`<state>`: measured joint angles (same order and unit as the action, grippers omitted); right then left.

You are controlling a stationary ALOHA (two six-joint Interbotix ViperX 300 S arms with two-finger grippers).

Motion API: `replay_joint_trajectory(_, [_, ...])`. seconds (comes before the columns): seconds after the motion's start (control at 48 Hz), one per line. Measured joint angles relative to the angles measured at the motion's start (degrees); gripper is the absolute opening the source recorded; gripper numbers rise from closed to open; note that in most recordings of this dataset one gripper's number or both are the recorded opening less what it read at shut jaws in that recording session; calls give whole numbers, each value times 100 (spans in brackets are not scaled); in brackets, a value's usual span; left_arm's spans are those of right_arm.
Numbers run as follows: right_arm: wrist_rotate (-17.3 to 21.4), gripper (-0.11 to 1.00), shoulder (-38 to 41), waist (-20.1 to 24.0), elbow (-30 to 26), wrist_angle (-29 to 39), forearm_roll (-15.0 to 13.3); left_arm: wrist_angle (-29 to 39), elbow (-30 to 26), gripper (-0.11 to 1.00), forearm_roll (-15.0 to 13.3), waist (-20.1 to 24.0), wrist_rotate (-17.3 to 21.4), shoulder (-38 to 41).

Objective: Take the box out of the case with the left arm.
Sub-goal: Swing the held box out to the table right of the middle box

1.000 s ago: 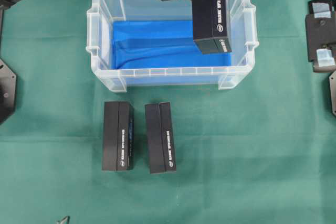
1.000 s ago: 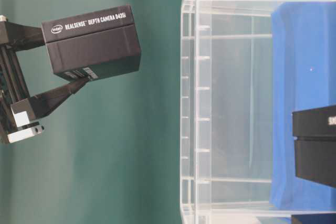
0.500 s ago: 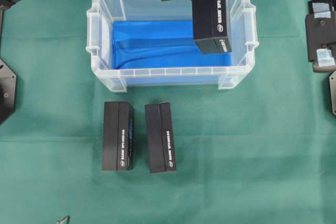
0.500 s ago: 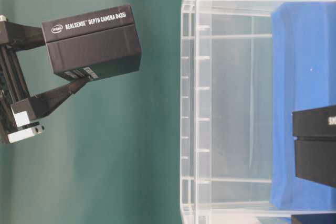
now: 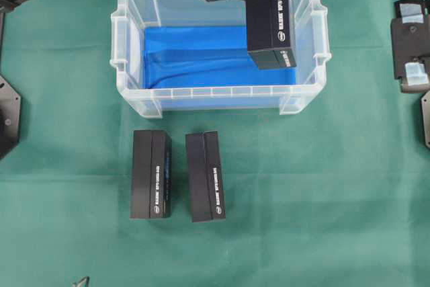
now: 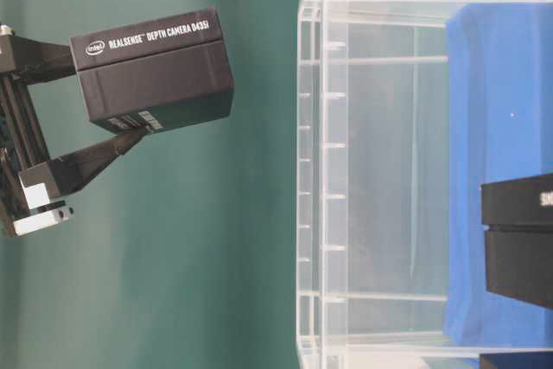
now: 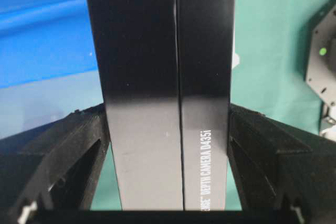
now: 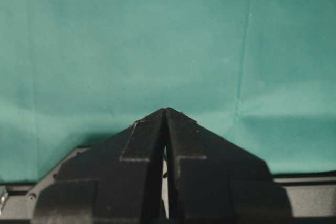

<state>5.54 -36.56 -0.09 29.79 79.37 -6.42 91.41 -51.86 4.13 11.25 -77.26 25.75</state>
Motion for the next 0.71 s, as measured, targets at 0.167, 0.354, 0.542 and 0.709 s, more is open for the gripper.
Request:
replay_joint_trajectory(0.167, [0,0,0,0,9,0,-9,-9,0,65,0,-26,9,9])
replay_joint_trajectory(0.354, [0,0,0,-9,9,0,-9,-9,0,65,0,-176,-35,9])
replay_joint_trajectory(0.542, [-9,0,0,0,9,0,-9,-9,0,65,18,-483,-167,9])
replay_joint_trajectory(0.709, [0,0,0,0,9,0,-9,0,0,65,114,-800,-448,0])
